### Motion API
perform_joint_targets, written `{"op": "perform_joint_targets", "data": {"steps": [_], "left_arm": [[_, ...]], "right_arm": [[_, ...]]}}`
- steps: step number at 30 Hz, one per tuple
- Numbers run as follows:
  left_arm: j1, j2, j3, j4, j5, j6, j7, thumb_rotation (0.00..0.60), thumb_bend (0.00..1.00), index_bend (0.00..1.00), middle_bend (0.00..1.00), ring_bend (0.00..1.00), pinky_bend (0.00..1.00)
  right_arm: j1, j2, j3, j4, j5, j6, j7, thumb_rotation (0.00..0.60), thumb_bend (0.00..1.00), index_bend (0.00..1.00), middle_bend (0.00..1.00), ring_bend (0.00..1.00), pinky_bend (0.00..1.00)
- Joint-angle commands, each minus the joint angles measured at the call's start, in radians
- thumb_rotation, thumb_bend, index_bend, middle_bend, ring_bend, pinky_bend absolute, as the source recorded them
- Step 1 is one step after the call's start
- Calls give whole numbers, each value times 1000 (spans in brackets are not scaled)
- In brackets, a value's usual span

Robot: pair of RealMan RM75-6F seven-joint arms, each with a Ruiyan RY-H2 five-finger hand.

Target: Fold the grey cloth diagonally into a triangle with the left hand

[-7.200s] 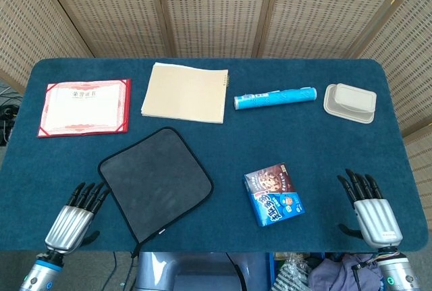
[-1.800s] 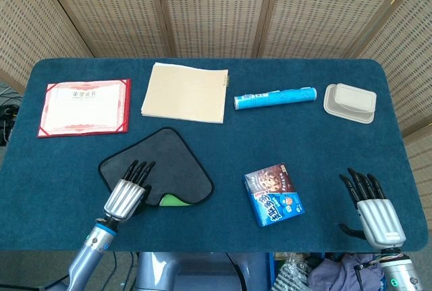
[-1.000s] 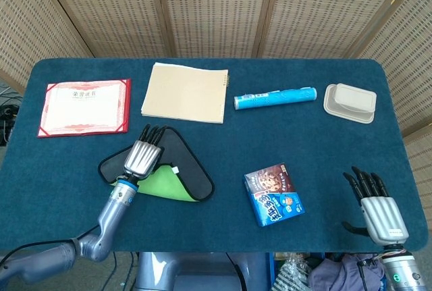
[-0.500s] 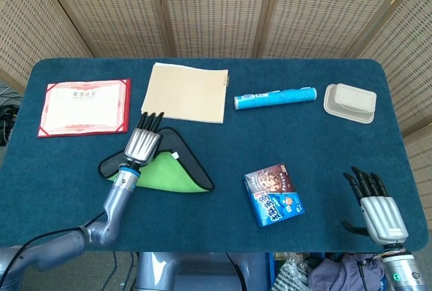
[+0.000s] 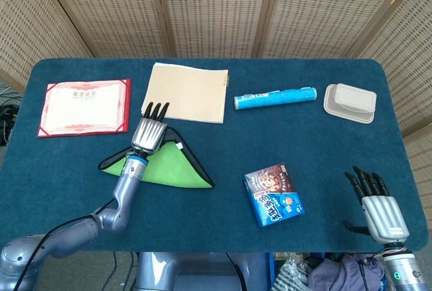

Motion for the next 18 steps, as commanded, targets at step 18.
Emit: {"op": "perform_joint_targets", "data": {"steps": [18], "left_arm": [[-94, -60, -5, 148, -40, -35, -16, 600, 387, 676, 0, 0, 0]], "right_arm": [[7, -8, -4, 6, 1, -13, -6, 600, 0, 0, 0, 0, 0]]}}
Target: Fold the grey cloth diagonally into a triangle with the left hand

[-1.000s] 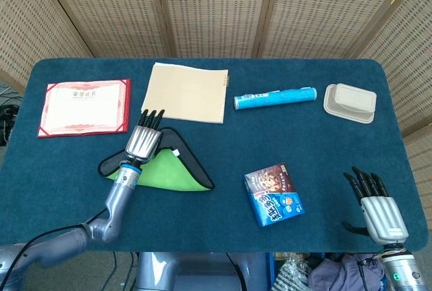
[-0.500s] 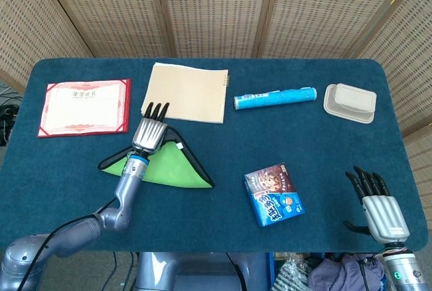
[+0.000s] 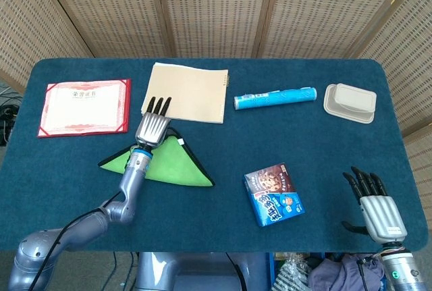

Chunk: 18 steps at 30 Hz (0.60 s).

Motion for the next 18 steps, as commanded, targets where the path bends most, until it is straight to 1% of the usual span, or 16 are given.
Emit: {"op": "perform_joint_targets", "data": {"steps": [1, 7, 9, 11, 13, 16, 18], "left_arm": [[-12, -7, 2, 10, 1, -4, 1, 600, 387, 676, 0, 0, 0], [-28, -19, 3, 34, -3, -7, 1, 600, 386, 676, 0, 0, 0], [-31, -22, 4, 41, -5, -8, 3, 600, 387, 657, 0, 0, 0], [-33, -27, 5, 50, -12, -10, 10, 600, 386, 554, 0, 0, 0], [-32, -30, 6, 56, -22, -10, 21, 600, 386, 360, 0, 0, 0], [-31, -33, 4, 60, -38, -14, 41, 600, 386, 165, 0, 0, 0], [-30, -32, 2, 56, -55, -17, 61, 600, 386, 73, 0, 0, 0]], "right_arm": [[1, -1, 0, 0, 0, -1, -1, 600, 0, 0, 0, 0, 0], [1, 0, 0, 0, 2, -1, 1, 600, 0, 0, 0, 0, 0], [0, 1, 0, 0, 0, 2, 1, 600, 0, 0, 0, 0, 0], [-1, 2, 1, 0, -3, 6, 5, 600, 0, 0, 0, 0, 0], [-1, 2, 0, 0, -5, 8, 6, 600, 0, 0, 0, 0, 0], [-2, 3, 0, -1, -8, 11, 7, 600, 0, 0, 0, 0, 0], [-2, 2, -1, 0, -9, 12, 7, 600, 0, 0, 0, 0, 0]]}}
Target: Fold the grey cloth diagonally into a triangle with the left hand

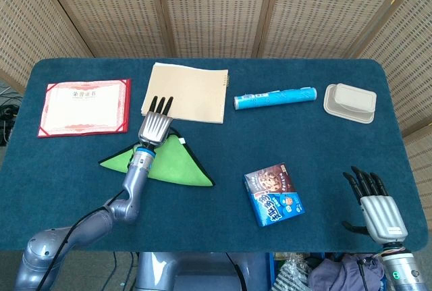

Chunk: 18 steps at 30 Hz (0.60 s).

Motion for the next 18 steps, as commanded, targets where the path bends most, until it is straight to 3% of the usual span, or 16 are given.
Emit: {"op": "perform_joint_targets", "data": {"steps": [1, 10, 18], "left_arm": [[3, -1, -2, -4, -27, -4, 36, 600, 387, 32, 0, 0, 0], [10, 10, -2, -30, -33, 42, 45, 600, 374, 0, 0, 0, 0], [17, 21, 4, -48, -32, 65, 50, 600, 228, 0, 0, 0, 0]], "right_arm": [[-1, -1, 0, 0, -2, 2, -1, 600, 0, 0, 0, 0, 0], [-2, -9, -1, 4, -12, 12, -3, 600, 0, 0, 0, 0, 0], [-5, -12, 0, 5, -24, 24, 3, 600, 0, 0, 0, 0, 0]]}}
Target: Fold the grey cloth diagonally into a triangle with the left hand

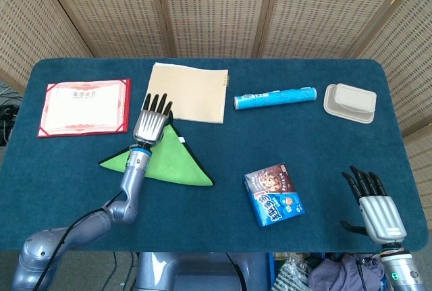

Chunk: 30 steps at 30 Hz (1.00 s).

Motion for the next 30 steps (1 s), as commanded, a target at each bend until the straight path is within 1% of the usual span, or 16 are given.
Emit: {"op": "perform_joint_targets", "data": {"steps": [1, 5, 8, 10, 14, 16, 19, 21, 22, 24, 27, 28, 30], "left_arm": [[2, 6, 4, -10, -6, -3, 12, 600, 220, 0, 0, 0, 0], [6, 18, 5, -37, -24, -15, 29, 600, 214, 0, 0, 0, 0], [12, 32, 3, -67, -20, 3, 20, 600, 213, 0, 0, 0, 0], [22, 52, -1, -111, -9, 28, -4, 600, 213, 0, 0, 0, 0], [69, 124, 14, -253, 43, 108, -57, 600, 212, 0, 0, 0, 0], [117, 194, 37, -384, 67, 155, -66, 600, 213, 0, 0, 0, 0], [178, 281, 67, -547, 84, 212, -53, 600, 218, 0, 0, 0, 0], [232, 354, 103, -680, 102, 263, -35, 600, 218, 0, 0, 0, 0], [267, 405, 133, -767, 114, 288, -23, 600, 218, 0, 0, 0, 0], [323, 488, 189, -901, 133, 328, 4, 600, 219, 0, 0, 0, 0], [397, 569, 277, -1028, 167, 383, 33, 600, 219, 0, 0, 0, 0], [423, 592, 316, -1059, 185, 400, 44, 600, 219, 0, 0, 0, 0], [468, 619, 377, -1091, 224, 437, 61, 600, 219, 0, 0, 0, 0]], "right_arm": [[-1, 1, 0, -1, -5, 3, 4, 600, 0, 0, 0, 0, 0], [-2, 1, -2, 0, -10, 6, 9, 600, 0, 0, 0, 0, 0], [-2, 1, -2, 2, -10, 5, 10, 600, 0, 0, 0, 0, 0], [-1, 1, -3, 3, -8, 1, 10, 600, 0, 0, 0, 0, 0], [1, 2, -3, 1, -8, -3, 8, 600, 0, 0, 0, 0, 0], [1, 3, -4, -2, -11, 0, 5, 600, 0, 0, 0, 0, 0], [-1, 4, -4, -4, -14, 5, 0, 600, 0, 0, 0, 0, 0], [-3, 5, -5, -6, -16, 9, -6, 600, 0, 0, 0, 0, 0], [-4, 6, -5, -9, -18, 11, -11, 600, 0, 0, 0, 0, 0], [-5, 8, -6, -15, -22, 16, -20, 600, 0, 0, 0, 0, 0], [-8, 8, -6, -22, -24, 22, -39, 600, 0, 0, 0, 0, 0], [-9, 7, -6, -24, -23, 24, -46, 600, 0, 0, 0, 0, 0], [-11, 5, -5, -28, -23, 29, -61, 600, 0, 0, 0, 0, 0]]}}
